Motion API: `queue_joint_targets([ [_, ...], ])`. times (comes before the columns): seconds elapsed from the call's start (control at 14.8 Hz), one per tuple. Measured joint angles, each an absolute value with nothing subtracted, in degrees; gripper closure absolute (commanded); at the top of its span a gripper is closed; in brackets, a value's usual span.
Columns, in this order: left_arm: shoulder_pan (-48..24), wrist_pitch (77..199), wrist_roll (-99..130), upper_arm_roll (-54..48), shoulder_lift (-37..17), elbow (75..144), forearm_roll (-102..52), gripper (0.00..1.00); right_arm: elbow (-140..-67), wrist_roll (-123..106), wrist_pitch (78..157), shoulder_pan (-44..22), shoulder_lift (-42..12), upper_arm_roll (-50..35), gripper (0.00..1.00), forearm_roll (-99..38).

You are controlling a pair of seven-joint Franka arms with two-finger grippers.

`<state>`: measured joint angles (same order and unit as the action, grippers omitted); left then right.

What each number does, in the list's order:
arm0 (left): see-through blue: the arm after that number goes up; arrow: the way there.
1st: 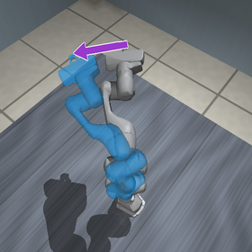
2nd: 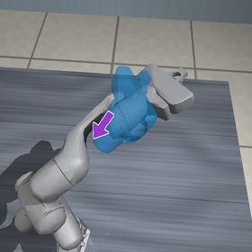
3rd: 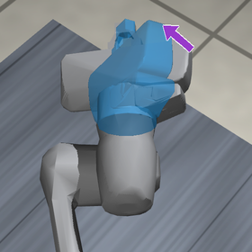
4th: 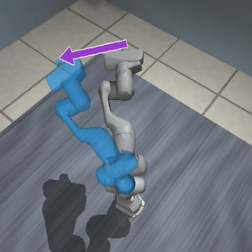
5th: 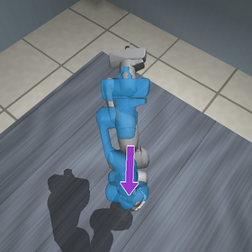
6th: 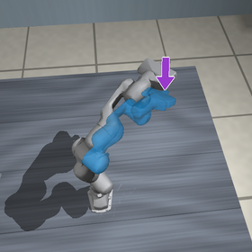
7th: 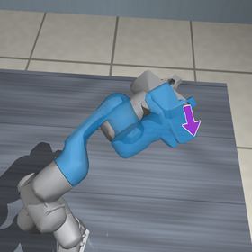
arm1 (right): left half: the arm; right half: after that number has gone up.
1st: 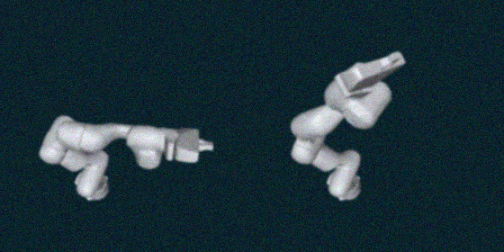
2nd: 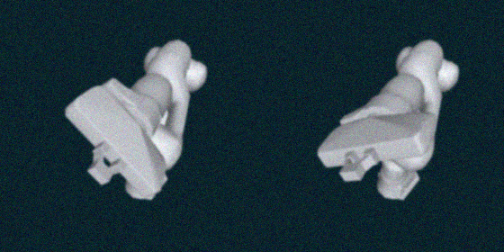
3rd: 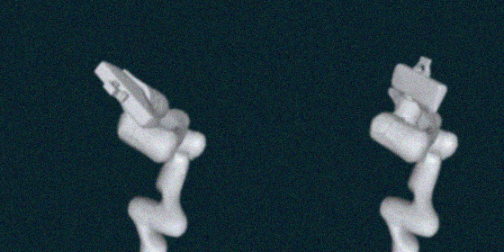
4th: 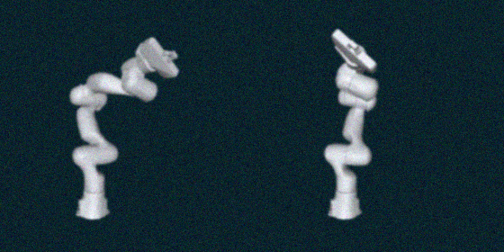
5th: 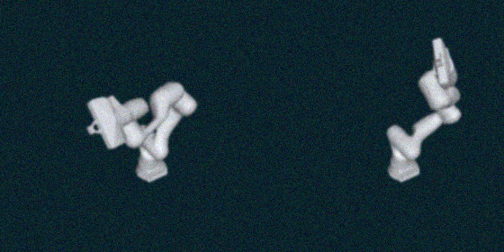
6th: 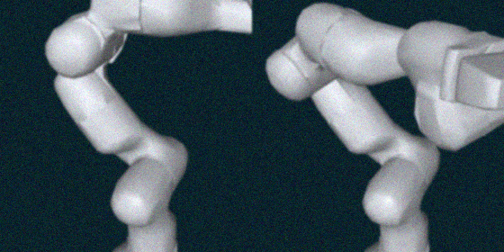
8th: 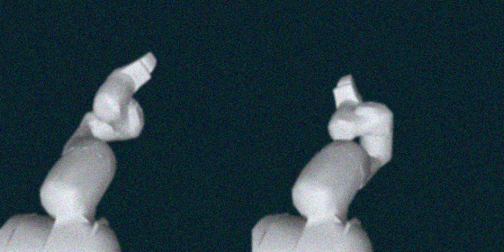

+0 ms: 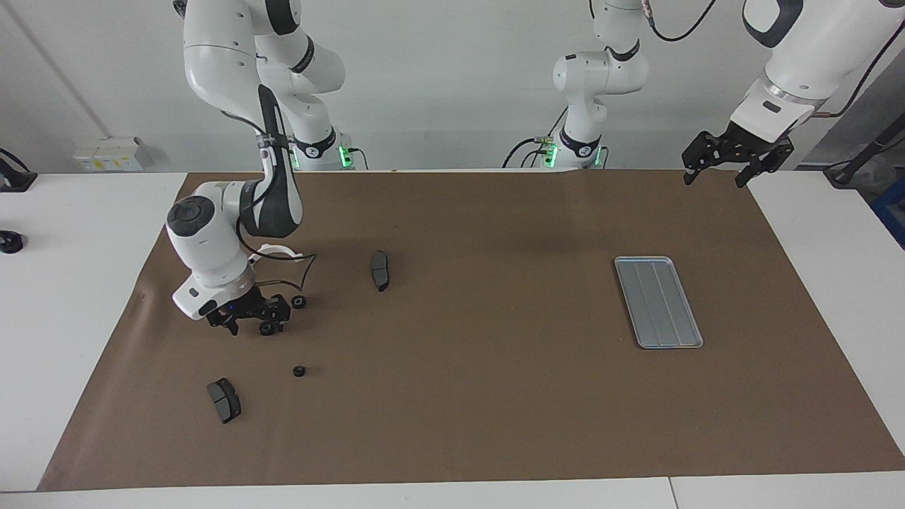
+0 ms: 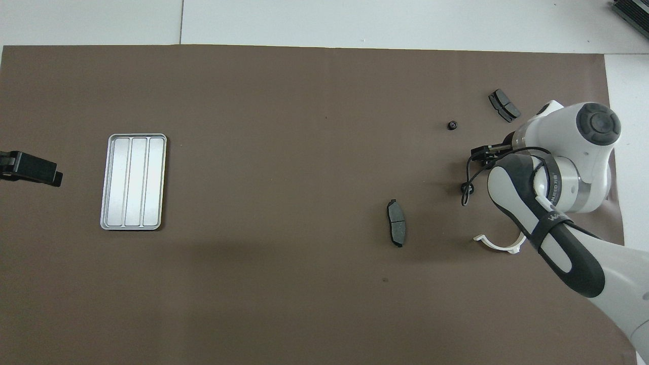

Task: Pick bearing gear from pile to tray
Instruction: 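Grasp the nearest black bearing with the right gripper, then carry the bearing to mid-table with the right gripper and release it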

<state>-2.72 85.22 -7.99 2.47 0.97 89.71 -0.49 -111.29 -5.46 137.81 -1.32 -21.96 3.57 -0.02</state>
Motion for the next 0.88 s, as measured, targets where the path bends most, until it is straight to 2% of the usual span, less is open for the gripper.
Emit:
queue_joint_targets([
  [0.13,-2.7,85.2,-8.0,2.5,1.0,89.7,-0.5,0.0,-111.9,-5.5,138.0,-1.4,-22.6,3.6,0.0,0.0],
  [0.34,-2.7,85.2,-8.0,2.5,1.0,89.7,-0.5,0.0,-111.9,-5.9,138.2,-1.6,-22.5,3.5,0.47,0.0],
  [0.4,-2.7,85.2,-8.0,2.5,1.0,89.7,-0.5,0.0,-111.9,-5.9,138.2,-1.7,-22.4,3.5,0.57,0.0],
  [0.54,-2.7,85.2,-8.0,2.5,1.0,89.7,-0.5,0.0,-111.9,-5.9,138.2,-1.9,-22.2,3.5,0.67,-0.2],
  [0.67,-2.7,85.2,-8.0,2.5,1.0,89.7,-0.5,0.0,-111.9,-5.9,138.2,-2.1,-22.0,3.4,1.0,-0.2],
  [0.88,-2.7,85.2,-8.0,2.5,1.0,89.7,-0.5,0.0,-111.9,-5.9,138.2,-2.1,-22.0,3.4,1.0,-0.3],
])
